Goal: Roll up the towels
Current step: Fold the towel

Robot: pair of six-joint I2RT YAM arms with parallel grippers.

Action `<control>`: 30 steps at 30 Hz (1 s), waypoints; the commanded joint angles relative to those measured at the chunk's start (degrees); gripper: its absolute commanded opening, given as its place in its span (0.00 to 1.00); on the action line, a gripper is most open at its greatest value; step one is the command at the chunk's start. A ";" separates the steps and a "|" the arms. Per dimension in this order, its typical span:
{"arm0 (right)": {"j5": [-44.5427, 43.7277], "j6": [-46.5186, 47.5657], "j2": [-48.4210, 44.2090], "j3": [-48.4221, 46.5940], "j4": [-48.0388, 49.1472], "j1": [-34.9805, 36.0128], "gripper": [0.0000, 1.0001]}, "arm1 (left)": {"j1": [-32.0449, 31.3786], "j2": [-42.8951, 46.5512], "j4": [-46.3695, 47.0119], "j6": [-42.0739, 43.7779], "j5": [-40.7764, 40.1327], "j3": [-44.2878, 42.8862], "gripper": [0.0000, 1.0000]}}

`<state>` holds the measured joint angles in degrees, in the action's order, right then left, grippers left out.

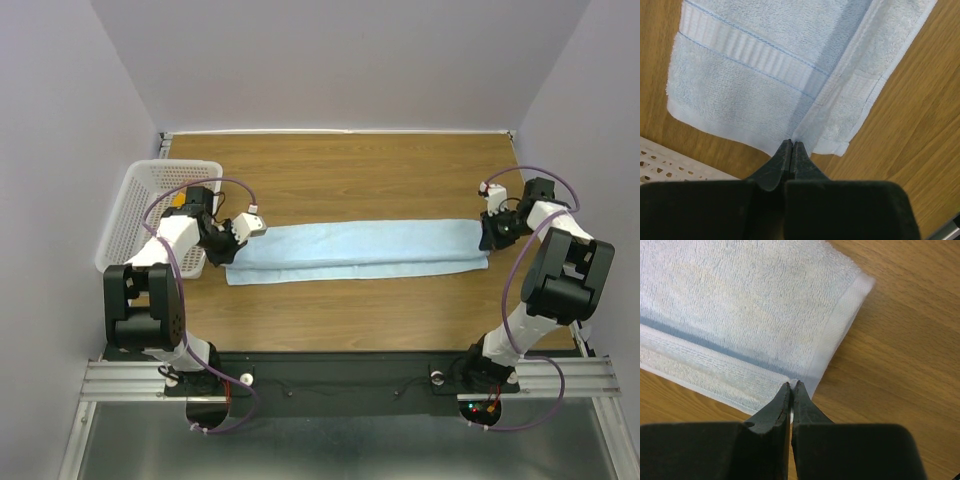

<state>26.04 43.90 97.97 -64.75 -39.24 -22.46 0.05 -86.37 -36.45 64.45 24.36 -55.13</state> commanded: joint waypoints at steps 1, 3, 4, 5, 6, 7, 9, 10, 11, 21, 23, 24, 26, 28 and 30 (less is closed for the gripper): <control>0.15 -0.22 0.03 -2.57 0.22 -0.57 0.01 | 0.03 -0.64 -1.60 -1.43 -0.72 -0.49 0.00; -0.20 -0.31 -0.24 -3.54 0.22 -0.57 0.01 | 0.21 -0.30 -4.31 -1.69 0.68 -3.04 0.00; -0.29 -0.39 -0.41 -3.80 0.22 -0.57 0.00 | 0.12 0.06 -5.29 -1.60 1.21 -4.70 0.00; -0.29 -0.48 -0.50 -4.06 0.22 -0.57 0.00 | 0.12 0.49 -6.35 -1.34 1.91 -5.68 0.00; -0.46 -0.66 -0.59 -4.50 0.22 -0.57 0.01 | 0.12 1.28 -7.14 -1.25 2.96 -6.47 0.00; -0.73 -0.83 -0.59 -4.68 0.22 -0.57 0.01 | 0.12 1.64 -8.71 -1.34 3.50 -8.22 0.00; -0.82 -1.18 -0.68 -5.29 0.22 -0.66 0.01 | 0.12 2.08 -10.30 -0.90 4.29 -9.90 0.00; -0.82 -1.45 -0.59 -5.47 0.22 -0.83 0.00 | 0.12 2.52 -11.62 -0.90 4.81 -10.69 0.00; -0.56 -1.54 -0.68 -6.00 0.22 -1.01 0.01 | 0.12 2.52 -12.24 -0.90 5.08 -12.00 0.00; -0.38 0.92 -0.68 -4.16 0.13 -1.45 0.01 | 0.03 3.75 -12.43 1.91 2.01 -5.78 0.00; -0.29 1.27 -0.68 -3.37 0.05 -1.45 0.00 | 0.12 3.23 -9.53 0.43 1.13 -3.67 0.00; -0.20 1.71 -0.68 -3.02 0.04 -1.45 0.00 | 0.12 2.70 -8.82 0.42 0.61 -3.14 0.00; -0.29 2.15 -1.20 -2.66 -0.22 -1.45 0.01 | 0.12 2.26 -7.41 0.42 0.16 -2.00 0.08; -0.47 3.03 -1.73 -2.22 -0.66 -1.45 0.05 | 0.12 1.99 -7.76 1.03 0.34 -1.73 0.20; -0.47 2.95 -2.35 -2.40 -0.92 -1.45 0.13 | 0.12 2.25 -8.55 1.64 1.47 -2.08 0.35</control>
<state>26.06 44.88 97.95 -67.37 -40.25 -23.20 0.05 -84.71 -44.47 65.19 26.09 -57.21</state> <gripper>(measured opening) 0.081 0.290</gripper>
